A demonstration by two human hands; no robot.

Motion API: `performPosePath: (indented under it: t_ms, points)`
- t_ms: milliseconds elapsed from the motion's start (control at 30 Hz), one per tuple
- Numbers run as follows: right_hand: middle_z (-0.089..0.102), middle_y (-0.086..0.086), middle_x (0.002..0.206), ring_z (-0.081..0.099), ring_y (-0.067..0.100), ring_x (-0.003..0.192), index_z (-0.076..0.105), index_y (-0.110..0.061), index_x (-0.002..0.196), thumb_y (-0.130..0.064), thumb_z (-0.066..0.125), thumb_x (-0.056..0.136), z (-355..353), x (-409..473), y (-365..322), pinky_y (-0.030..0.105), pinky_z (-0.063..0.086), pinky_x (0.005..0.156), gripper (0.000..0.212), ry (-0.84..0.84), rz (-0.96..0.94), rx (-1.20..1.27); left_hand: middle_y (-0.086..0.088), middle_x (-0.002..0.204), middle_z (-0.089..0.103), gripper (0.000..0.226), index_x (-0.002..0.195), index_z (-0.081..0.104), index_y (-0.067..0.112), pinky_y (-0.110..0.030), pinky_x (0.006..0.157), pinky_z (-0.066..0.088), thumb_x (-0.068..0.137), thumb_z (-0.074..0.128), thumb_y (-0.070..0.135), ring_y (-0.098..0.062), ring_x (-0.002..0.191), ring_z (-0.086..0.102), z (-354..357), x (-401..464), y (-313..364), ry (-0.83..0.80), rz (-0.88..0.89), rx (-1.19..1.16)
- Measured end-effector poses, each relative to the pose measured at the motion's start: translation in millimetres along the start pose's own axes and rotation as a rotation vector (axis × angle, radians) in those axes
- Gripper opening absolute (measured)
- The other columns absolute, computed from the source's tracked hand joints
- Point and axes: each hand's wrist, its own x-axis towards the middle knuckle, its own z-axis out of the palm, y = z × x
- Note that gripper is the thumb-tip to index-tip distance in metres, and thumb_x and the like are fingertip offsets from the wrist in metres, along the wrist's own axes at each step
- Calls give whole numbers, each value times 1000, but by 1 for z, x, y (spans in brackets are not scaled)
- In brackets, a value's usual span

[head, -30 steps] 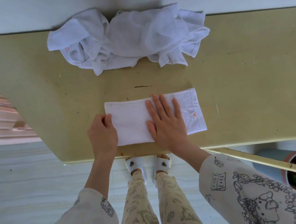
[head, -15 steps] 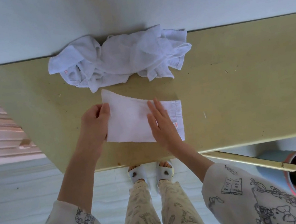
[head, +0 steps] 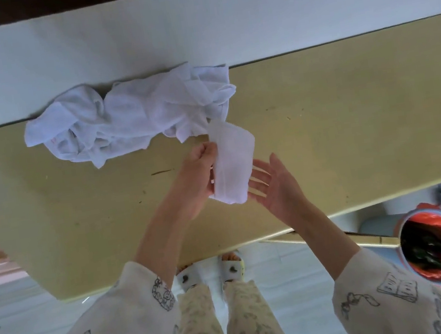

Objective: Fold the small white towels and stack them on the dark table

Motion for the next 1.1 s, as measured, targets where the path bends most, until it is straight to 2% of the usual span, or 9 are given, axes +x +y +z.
performPosePath:
  t_ms: [67, 133, 233, 333, 433, 600, 800, 933, 1100]
  points:
    - [63, 4, 98, 61, 19, 86, 50, -11, 126, -48, 33, 97, -7, 3, 4, 36, 49, 74, 50, 11, 33, 0, -10, 104, 58, 33, 122, 49, 6, -48, 89, 47, 99, 36, 26, -25, 94, 57, -4, 4, -6, -32, -57, -38]
    - [65, 4, 97, 62, 20, 87, 55, -14, 117, -51, 36, 95, -10, 4, 10, 36, 50, 74, 47, -11, 64, -3, -8, 103, 61, 32, 121, 50, 8, -42, 85, 49, 99, 36, 26, -23, 95, 59, -8, 8, -11, -38, -75, -23]
    - [68, 5, 98, 65, 20, 90, 59, -18, 110, -52, 42, 93, -11, 5, 18, 35, 52, 78, 42, -70, 61, -22, -9, 97, 62, 31, 110, 54, 12, -44, 80, 49, 96, 40, 36, -30, 93, 60, -19, 17, -17, 58, -46, 269]
    - [66, 6, 98, 63, 20, 88, 60, -18, 110, -45, 48, 93, -12, 4, 22, 35, 53, 81, 34, -89, 6, -78, -5, 76, 47, 25, 92, 50, 10, -31, 60, 37, 96, 39, 32, -21, 70, 47, -28, 29, -19, 168, 10, 479]
    - [65, 1, 89, 63, 12, 76, 58, -13, 112, -35, 49, 95, -15, 3, 25, 25, 52, 65, 30, -78, -77, -223, 2, 63, 36, 22, 86, 48, 11, -24, 50, 26, 97, 40, 28, -11, 55, 33, -31, 36, -23, 189, 31, 584]
    - [66, 8, 110, 67, 20, 93, 52, -8, 122, -31, 59, 90, -19, 7, 25, 25, 56, 67, 40, 85, -114, -347, 3, 61, 39, 21, 90, 54, 13, -23, 50, 29, 96, 42, 30, -11, 52, 33, -32, 41, -35, 157, -11, 620]
    - [66, 9, 102, 65, 25, 93, 56, -4, 112, -15, 59, 88, -28, 7, 18, 32, 55, 76, 27, 213, -131, -428, 6, 74, 53, 18, 99, 56, 17, -27, 57, 42, 94, 45, 30, -14, 62, 48, -24, 35, -47, 111, -12, 600]
    - [63, 5, 96, 60, 24, 90, 56, -7, 105, -12, 56, 87, -41, 4, 19, 37, 52, 81, 19, 338, -122, -407, 0, 94, 64, 19, 100, 60, 15, -39, 78, 55, 93, 50, 29, -23, 83, 64, -11, 30, -53, 66, -21, 582]
    - [64, 6, 105, 62, 22, 95, 56, -8, 115, -10, 58, 86, -49, 0, 18, 32, 52, 78, 30, 338, -180, -446, -1, 98, 62, 21, 110, 55, 14, -28, 71, 55, 94, 50, 28, -22, 86, 65, -2, 25, -54, -25, -139, 620]
